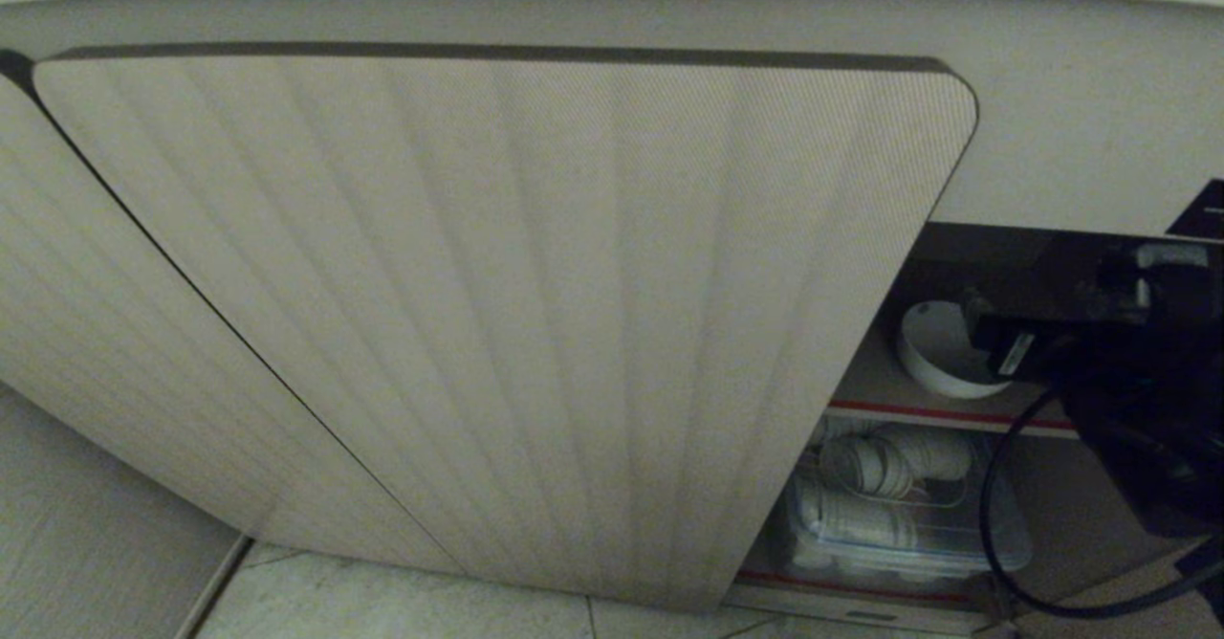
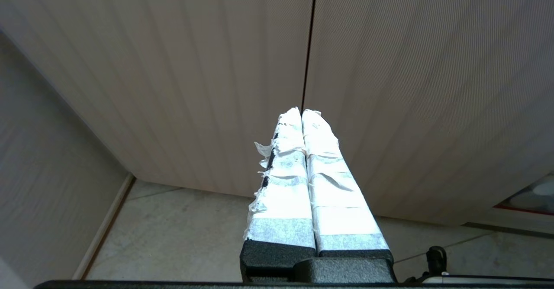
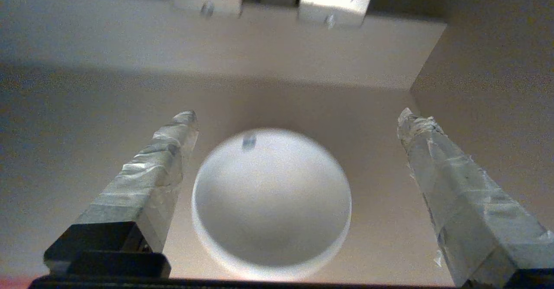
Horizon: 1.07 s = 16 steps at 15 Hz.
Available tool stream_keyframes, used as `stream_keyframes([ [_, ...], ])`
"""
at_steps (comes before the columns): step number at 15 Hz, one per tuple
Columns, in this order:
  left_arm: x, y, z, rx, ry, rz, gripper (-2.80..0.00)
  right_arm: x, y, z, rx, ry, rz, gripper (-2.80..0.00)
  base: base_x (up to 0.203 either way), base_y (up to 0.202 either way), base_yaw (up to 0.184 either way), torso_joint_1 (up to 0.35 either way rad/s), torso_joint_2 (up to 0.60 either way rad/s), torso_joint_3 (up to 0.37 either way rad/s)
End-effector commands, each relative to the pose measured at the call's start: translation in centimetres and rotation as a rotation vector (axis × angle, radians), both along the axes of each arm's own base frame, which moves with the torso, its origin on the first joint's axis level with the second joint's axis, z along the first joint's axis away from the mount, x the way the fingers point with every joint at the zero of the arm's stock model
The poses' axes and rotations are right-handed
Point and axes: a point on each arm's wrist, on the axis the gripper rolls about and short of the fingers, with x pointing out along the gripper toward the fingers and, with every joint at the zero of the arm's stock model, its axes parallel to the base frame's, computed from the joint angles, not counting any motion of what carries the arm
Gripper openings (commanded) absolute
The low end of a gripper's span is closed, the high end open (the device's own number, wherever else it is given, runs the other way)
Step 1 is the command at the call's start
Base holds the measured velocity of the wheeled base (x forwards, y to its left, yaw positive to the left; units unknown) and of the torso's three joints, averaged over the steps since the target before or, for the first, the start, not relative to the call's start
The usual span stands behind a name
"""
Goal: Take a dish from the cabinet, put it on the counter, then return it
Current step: Put it back into the cabinet, then close the cabinet door
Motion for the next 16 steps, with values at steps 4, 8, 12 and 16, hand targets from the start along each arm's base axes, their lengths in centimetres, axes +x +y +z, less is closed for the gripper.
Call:
stream_keyframes([
  [4,0.0,0.0,0.0,-0.001,-0.001,-0.001,-2.80,-3.2,-0.1,0.4,-0.004,-0.031,0.024,0.00,0.000,0.000,0.000,0.000,0.00,0.000],
  [8,0.0,0.0,0.0,-0.001,-0.001,0.001,-2.80,-5.1,-0.4,0.9,0.006,-0.056,0.033,-2.80,0.000,0.000,0.000,0.000,0.00,0.000],
  [12,0.0,0.0,0.0,-0.001,-0.001,0.001,-2.80,-6.7,-0.8,1.0,0.011,-0.066,0.033,-2.80,0.000,0.000,0.000,0.000,0.00,0.000],
  [16,0.0,0.0,0.0,-0.001,-0.001,0.001,-2.80,-8.6,-1.3,1.9,0.017,-0.083,0.048,-2.80,0.000,0.000,0.000,0.000,0.00,0.000],
])
